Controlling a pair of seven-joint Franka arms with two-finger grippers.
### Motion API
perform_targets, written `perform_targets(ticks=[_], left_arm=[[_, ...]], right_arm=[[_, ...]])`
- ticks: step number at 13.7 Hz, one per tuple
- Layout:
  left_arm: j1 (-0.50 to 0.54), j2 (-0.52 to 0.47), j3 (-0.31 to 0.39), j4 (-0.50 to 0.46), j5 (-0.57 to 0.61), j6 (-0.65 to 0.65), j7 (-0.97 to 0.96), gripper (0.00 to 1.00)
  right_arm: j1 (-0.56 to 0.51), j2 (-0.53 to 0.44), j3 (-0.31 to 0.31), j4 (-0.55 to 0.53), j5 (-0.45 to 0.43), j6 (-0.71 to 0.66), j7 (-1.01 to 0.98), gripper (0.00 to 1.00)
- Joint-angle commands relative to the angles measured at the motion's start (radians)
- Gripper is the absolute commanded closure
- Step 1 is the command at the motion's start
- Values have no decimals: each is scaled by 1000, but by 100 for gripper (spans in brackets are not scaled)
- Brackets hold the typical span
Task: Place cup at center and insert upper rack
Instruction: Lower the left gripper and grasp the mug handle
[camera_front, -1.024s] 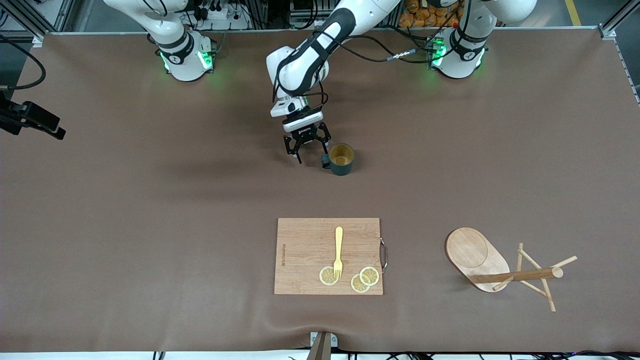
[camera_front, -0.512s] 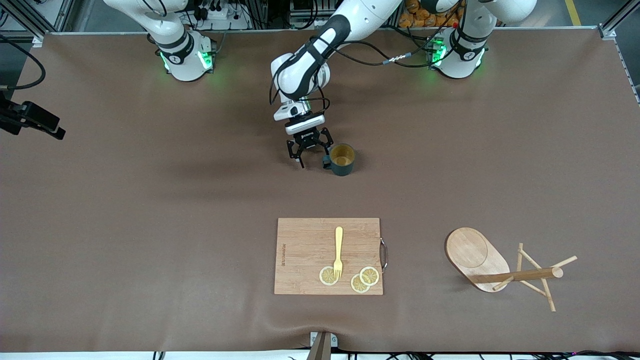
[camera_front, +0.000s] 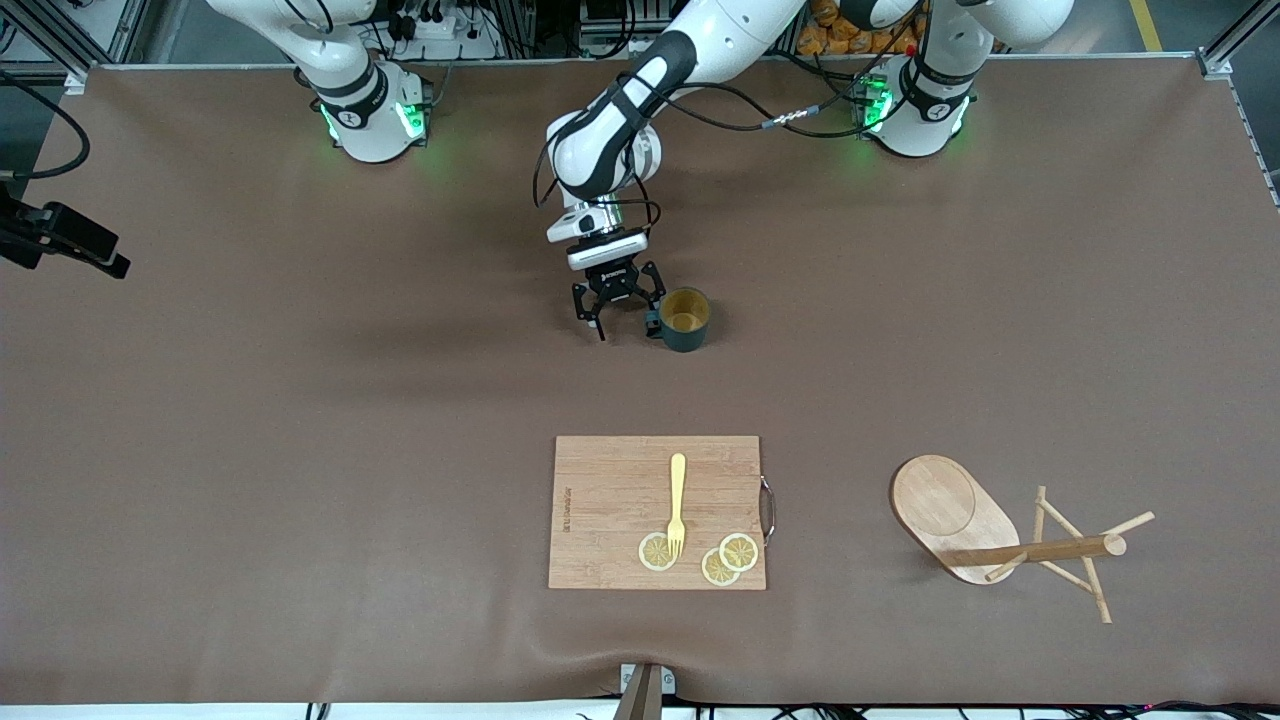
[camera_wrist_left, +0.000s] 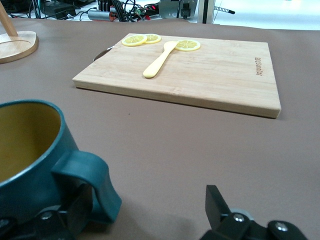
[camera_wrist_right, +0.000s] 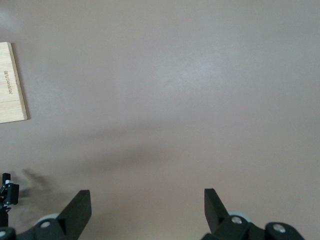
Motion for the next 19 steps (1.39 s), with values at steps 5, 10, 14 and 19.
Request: perform_targets(ticks=[5, 10, 14, 19], left_arm=[[-2, 33, 14, 22, 66, -17, -18, 0], [-2, 30, 12, 25, 64, -17, -36, 100], [0, 27, 12, 23, 63, -17, -69, 100], [12, 14, 12, 92, 11, -17, -64, 100]], right_arm=[[-5, 7, -2, 22, 2, -20, 7, 0], [-5, 7, -2, 22, 2, -21, 7, 0], [-7, 7, -2, 22, 2, -28, 2, 0], [-8, 7, -2, 24, 2, -28, 1, 0]])
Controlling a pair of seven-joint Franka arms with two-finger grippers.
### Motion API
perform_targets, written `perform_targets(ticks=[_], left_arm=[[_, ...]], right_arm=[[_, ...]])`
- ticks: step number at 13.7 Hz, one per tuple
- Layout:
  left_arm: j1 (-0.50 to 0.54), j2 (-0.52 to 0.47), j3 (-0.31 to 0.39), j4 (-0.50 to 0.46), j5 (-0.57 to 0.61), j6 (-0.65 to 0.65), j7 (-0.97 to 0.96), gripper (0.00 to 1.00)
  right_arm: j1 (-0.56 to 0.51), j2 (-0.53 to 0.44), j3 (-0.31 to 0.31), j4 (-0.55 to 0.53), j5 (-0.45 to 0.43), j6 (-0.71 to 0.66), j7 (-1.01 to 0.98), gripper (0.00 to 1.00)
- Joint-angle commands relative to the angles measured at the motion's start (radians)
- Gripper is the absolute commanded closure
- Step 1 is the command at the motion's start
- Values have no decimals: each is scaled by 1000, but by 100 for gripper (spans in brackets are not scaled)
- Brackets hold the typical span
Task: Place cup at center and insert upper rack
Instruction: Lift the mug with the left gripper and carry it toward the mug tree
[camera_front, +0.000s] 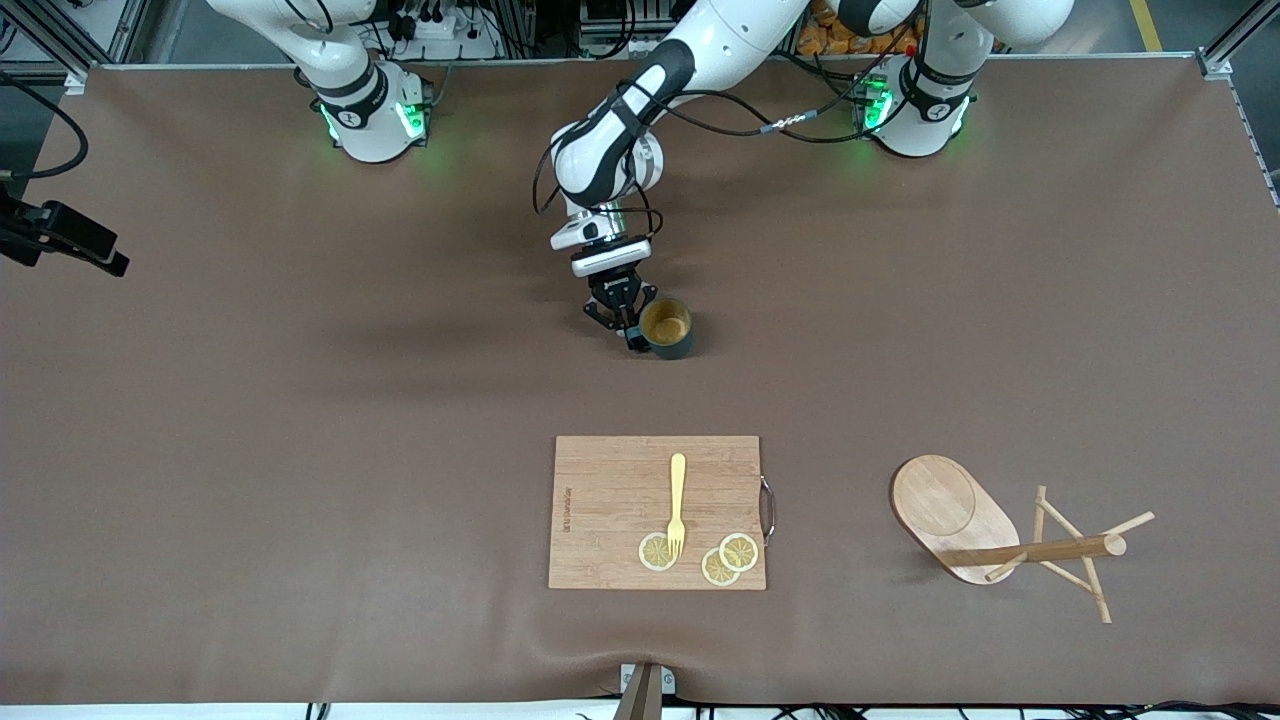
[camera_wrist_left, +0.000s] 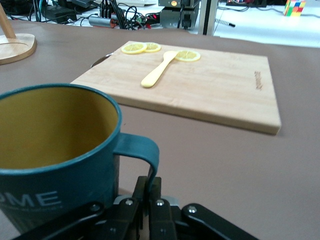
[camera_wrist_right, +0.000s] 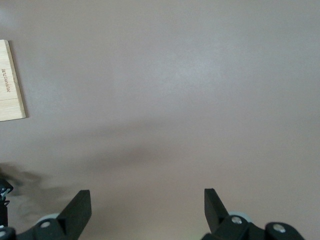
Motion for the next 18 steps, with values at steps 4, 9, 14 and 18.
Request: perform_targets(ticks=[4, 9, 14, 18], left_arm=[[48, -85, -1, 102, -165, -15, 1, 100], [174, -191, -11, 165, -350, -12, 109, 100], [306, -277, -13, 187, -480, 10, 199, 100], [375, -335, -13, 196, -603, 19, 199, 100]], right_arm=[[-7, 7, 2, 22, 2, -18, -1, 0], [-7, 7, 2, 22, 2, -18, -3, 0], [-7, 7, 0, 24, 2, -18, -1, 0], [-7, 7, 0, 24, 2, -20, -1, 0]])
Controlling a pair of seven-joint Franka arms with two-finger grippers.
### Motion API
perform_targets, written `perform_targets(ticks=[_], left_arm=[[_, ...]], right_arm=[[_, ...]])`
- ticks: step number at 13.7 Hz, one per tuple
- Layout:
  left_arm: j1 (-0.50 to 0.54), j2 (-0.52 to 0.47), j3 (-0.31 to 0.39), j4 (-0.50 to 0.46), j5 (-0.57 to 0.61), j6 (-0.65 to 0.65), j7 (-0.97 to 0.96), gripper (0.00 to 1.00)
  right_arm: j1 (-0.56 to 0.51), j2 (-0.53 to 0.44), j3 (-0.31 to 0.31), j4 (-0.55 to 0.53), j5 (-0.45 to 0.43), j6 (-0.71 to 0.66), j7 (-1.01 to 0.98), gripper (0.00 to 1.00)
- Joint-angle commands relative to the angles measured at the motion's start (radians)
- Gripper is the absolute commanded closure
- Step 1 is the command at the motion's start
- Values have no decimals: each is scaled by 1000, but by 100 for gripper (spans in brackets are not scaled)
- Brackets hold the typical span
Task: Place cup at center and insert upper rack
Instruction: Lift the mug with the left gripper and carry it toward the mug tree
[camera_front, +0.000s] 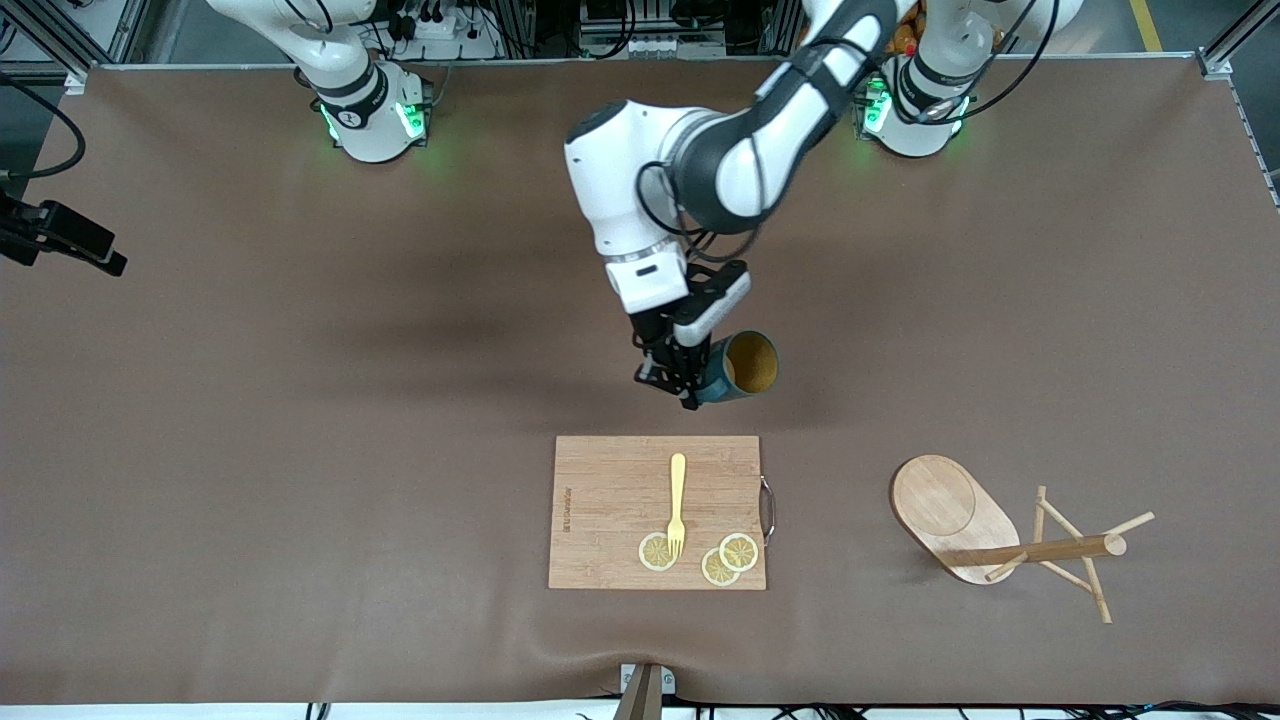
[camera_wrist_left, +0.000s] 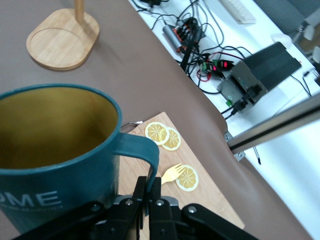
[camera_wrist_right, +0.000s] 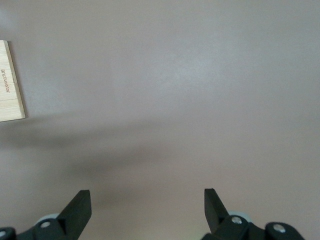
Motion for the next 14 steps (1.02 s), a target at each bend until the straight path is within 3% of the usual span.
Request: perform_targets(ticks=[1, 6, 14], left_arm=[[38, -41, -10, -8, -75, 2, 11, 100], [138, -110, -8, -8, -256, 7, 193, 100], [339, -179, -10, -10, -668, 25, 555, 100]], right_arm=[[-7, 7, 3, 22, 2, -17, -2, 0], [-7, 7, 4, 22, 2, -17, -2, 0], [-7, 7, 3, 22, 2, -17, -4, 0]])
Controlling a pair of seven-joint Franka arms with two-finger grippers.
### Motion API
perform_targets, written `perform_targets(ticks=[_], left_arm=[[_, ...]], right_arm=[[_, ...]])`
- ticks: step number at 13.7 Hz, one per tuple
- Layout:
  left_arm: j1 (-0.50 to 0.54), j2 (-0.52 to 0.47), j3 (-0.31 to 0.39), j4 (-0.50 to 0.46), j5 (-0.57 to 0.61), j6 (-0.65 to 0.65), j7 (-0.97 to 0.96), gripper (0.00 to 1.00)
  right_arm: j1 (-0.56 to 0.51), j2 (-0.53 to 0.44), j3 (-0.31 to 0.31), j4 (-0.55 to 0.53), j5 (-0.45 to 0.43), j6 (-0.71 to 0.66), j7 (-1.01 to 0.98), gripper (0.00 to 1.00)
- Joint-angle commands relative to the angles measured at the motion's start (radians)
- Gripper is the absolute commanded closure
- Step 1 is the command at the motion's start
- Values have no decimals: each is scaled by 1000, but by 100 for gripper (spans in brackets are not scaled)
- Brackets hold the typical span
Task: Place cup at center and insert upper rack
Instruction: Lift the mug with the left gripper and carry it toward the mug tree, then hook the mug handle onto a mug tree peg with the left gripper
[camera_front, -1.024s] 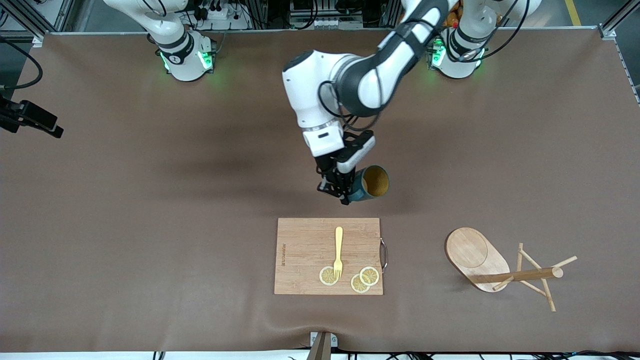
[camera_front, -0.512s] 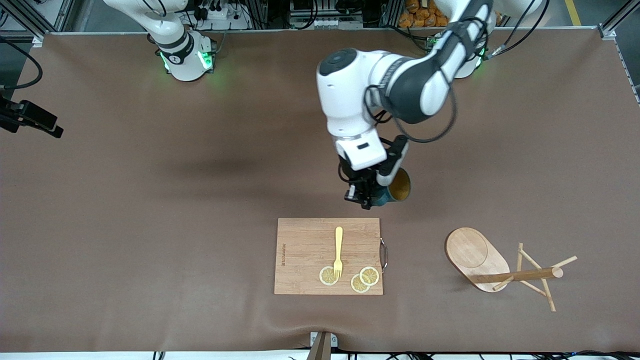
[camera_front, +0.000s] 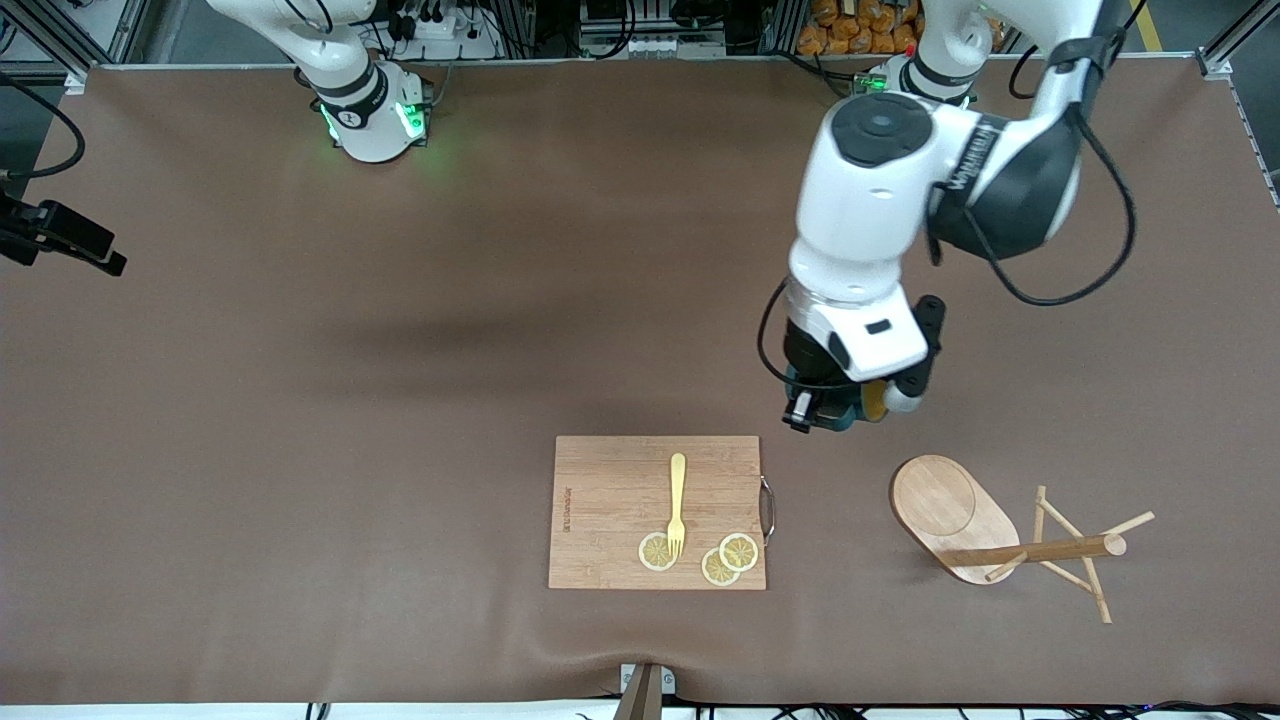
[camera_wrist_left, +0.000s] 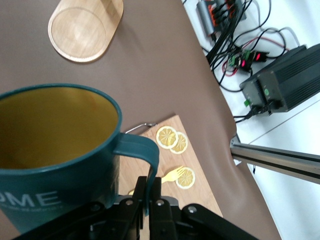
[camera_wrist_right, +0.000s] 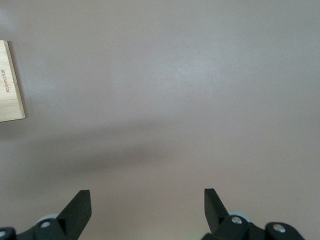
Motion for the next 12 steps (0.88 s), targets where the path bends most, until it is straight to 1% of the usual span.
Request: perform_targets(ticks=[1, 3, 9, 10, 12], left_arm=[[72, -31, -8, -19, -140, 11, 120, 100], [122, -47, -7, -20, -245, 9, 223, 100], [262, -41, -5, -23, -506, 9, 508, 100], [276, -41, -5, -27, -539, 6, 571, 100], [296, -42, -7, -37, -558, -6, 673, 100]], right_arm=[[-7, 7, 3, 22, 2, -16, -4, 0], [-7, 7, 5, 20, 2, -16, -4, 0], [-7, 7, 5, 22, 4, -16, -4, 0], [-7, 7, 5, 22, 4, -16, -4, 0], [-7, 7, 3, 20, 4, -16, -4, 0]])
